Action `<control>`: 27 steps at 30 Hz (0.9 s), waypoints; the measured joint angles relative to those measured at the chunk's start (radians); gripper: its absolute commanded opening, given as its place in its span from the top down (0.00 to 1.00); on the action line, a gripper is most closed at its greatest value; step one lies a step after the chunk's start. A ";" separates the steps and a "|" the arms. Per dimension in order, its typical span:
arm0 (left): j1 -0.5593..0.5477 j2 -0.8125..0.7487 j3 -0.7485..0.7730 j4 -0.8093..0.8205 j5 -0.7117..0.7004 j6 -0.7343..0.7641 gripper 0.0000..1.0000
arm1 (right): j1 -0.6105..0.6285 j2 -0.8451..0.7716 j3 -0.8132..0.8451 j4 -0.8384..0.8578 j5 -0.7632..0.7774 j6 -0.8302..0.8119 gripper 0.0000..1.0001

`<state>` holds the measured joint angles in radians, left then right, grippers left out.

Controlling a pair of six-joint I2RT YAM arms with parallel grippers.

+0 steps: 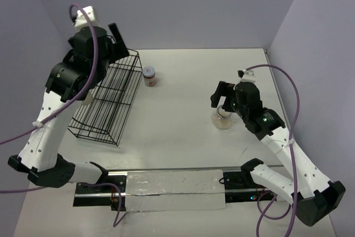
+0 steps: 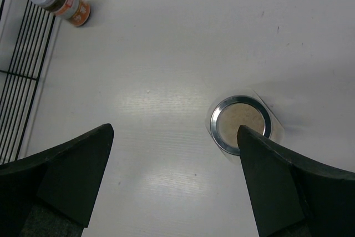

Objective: Organize the condiment bottles

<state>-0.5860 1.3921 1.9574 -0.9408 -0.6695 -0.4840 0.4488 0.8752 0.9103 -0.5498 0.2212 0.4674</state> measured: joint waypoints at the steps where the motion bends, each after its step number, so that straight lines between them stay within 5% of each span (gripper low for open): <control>1: -0.058 0.027 0.031 -0.001 -0.010 -0.001 0.00 | 0.000 -0.018 -0.008 -0.002 0.013 0.004 0.00; 5: -0.170 0.140 0.053 -0.004 -0.013 -0.002 0.00 | -0.002 -0.080 -0.027 -0.029 0.056 0.016 0.00; 10: -0.212 0.285 -0.088 0.062 0.122 -0.033 0.00 | -0.032 -0.127 -0.099 -0.074 0.121 0.050 0.00; 15: -0.218 0.471 -0.063 0.051 0.169 -0.093 0.02 | -0.046 -0.164 -0.136 -0.102 0.141 0.079 0.00; 27: 0.000 0.698 0.049 0.055 0.184 -0.243 0.06 | -0.050 -0.167 -0.127 -0.094 0.126 0.085 0.00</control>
<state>-0.5864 2.0904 2.0060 -0.8860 -0.4853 -0.7268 0.3993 0.7080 0.7838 -0.6441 0.3468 0.5522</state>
